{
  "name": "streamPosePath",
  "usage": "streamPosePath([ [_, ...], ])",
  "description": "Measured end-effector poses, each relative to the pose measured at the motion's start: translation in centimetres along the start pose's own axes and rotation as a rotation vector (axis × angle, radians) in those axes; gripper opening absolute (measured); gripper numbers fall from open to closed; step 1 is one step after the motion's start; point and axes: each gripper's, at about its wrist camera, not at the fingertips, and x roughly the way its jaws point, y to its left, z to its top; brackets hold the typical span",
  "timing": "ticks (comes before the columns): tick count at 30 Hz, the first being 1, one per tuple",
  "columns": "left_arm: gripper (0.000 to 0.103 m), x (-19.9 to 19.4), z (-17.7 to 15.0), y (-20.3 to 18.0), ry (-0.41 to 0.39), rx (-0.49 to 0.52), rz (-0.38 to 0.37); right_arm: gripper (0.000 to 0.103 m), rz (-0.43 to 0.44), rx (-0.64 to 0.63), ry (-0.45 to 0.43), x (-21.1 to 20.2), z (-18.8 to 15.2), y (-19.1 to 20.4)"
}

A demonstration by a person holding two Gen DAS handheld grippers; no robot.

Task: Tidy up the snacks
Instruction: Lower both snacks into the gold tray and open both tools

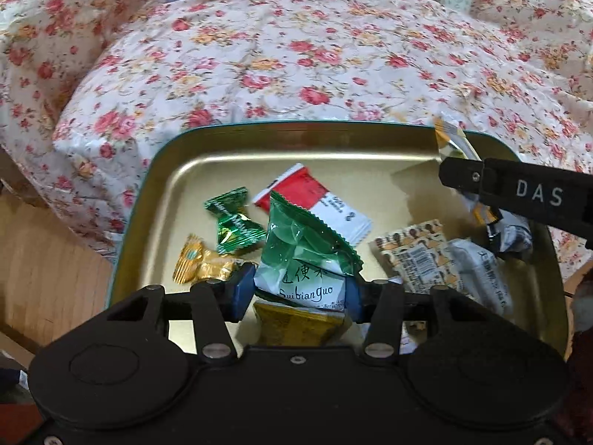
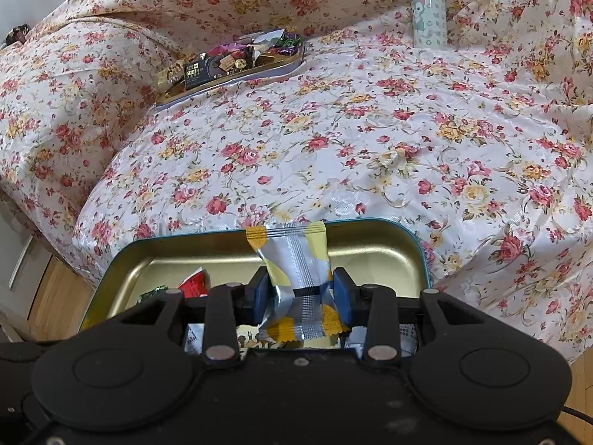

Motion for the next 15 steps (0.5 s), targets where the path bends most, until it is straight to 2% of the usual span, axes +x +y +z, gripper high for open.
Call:
streamPosePath([
  [15, 0.056, -1.04, 0.24, -0.25, -0.048, 0.003, 0.031, 0.039, -0.005, -0.029, 0.025, 0.63, -0.44, 0.56],
])
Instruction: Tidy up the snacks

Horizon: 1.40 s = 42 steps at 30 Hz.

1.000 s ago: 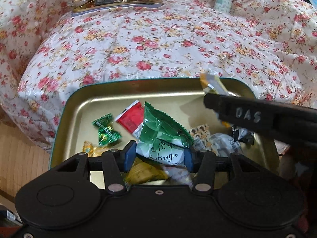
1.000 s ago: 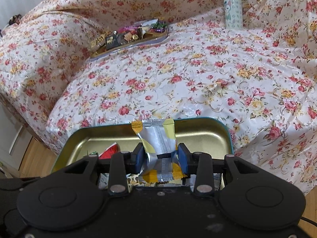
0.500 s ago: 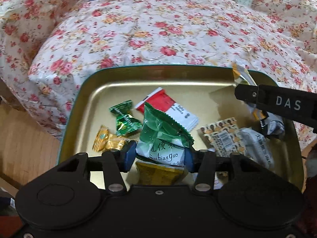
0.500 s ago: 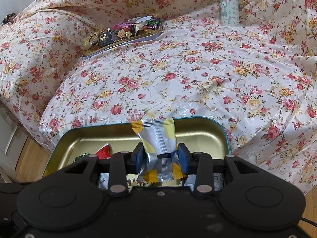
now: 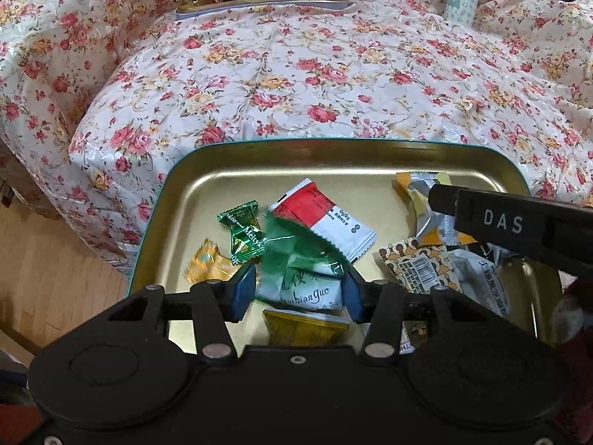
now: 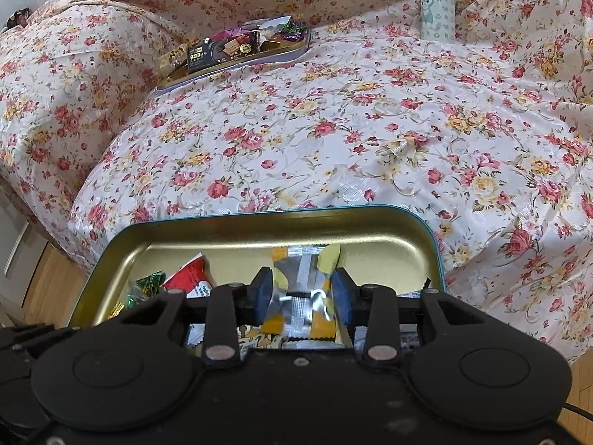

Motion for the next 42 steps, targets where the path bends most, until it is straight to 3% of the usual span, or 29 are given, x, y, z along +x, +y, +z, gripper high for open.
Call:
streamPosePath([
  [12, 0.059, -1.8, -0.1, 0.1, -0.060, -0.007, 0.040, 0.041, -0.021, -0.023, -0.076, -3.3, -0.4, 0.3],
  [15, 0.060, -2.3, -0.2, 0.4, -0.078, -0.018, 0.052, 0.055, -0.035, -0.022, -0.089, -4.5, -0.6, 0.3],
  [25, 0.060, -3.2, -0.3, 0.8, -0.114, -0.039, 0.070, 0.075, -0.076, -0.059, -0.091, -6.7, -2.0, 0.4],
  [42, 0.060, -3.6, -0.6, 0.8, -0.128, -0.050, 0.086, 0.078, -0.104, -0.048, -0.060, -6.8, -3.5, 0.1],
])
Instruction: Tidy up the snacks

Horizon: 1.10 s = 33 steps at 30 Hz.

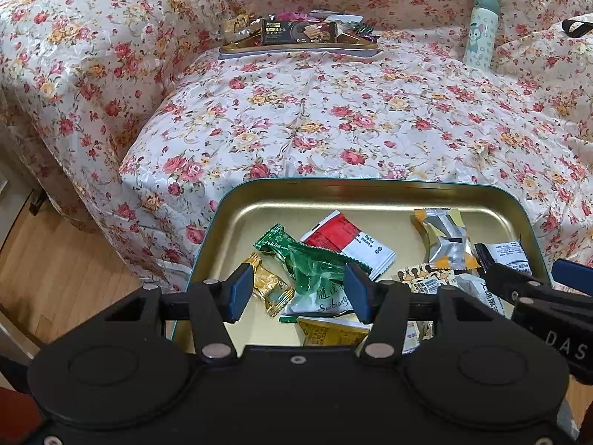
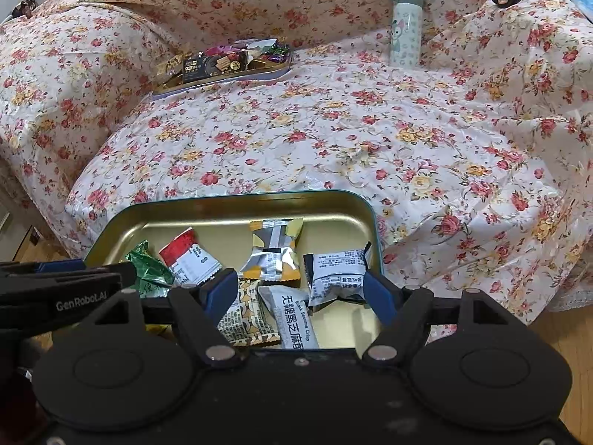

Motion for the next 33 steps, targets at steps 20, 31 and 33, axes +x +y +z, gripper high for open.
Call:
streamPosePath([
  [20, 0.060, 0.01, -0.21, -0.03, 0.000, 0.000, 0.000, 0.079, 0.008, -0.018, 0.013, 0.15, -0.19, 0.18],
  [31, 0.060, 0.11, -0.24, -0.14, 0.009, 0.006, -0.004, 0.079, 0.008, -0.021, 0.015, 0.21, -0.20, 0.27],
  [33, 0.060, 0.13, -0.28, -0.23, 0.011, 0.009, -0.006, 0.079, 0.007, -0.024, 0.015, 0.27, -0.24, 0.31],
])
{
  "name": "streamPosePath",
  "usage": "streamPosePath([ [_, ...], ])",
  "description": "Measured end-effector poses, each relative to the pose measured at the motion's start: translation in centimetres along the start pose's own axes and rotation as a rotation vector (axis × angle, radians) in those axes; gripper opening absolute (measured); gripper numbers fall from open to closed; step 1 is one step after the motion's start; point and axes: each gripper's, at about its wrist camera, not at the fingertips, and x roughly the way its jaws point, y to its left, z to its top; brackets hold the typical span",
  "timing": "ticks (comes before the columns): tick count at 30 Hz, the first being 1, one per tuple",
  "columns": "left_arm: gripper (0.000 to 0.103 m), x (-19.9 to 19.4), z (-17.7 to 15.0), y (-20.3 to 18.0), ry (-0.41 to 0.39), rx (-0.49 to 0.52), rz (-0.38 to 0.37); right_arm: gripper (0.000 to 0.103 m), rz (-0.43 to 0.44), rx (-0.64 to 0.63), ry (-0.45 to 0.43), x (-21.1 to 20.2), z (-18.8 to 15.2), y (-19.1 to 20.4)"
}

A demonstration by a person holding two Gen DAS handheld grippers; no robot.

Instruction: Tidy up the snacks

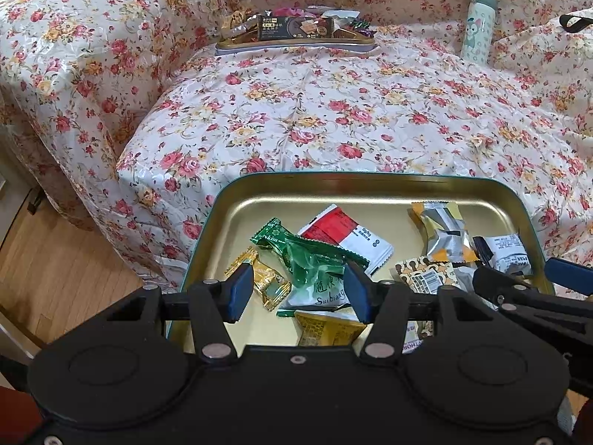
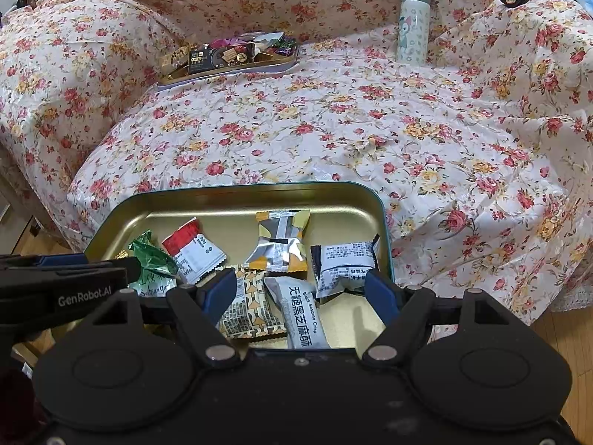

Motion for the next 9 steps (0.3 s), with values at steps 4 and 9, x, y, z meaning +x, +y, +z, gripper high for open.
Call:
streamPosePath([
  [4, 0.060, 0.20, -0.05, -0.12, 0.007, 0.005, -0.003, 0.079, -0.003, -0.004, 0.002, 0.15, -0.09, -0.07],
  [9, 0.060, 0.46, -0.01, -0.37, 0.010, 0.019, -0.004, 0.079, -0.009, -0.009, 0.004, 0.44, -0.13, -0.30],
])
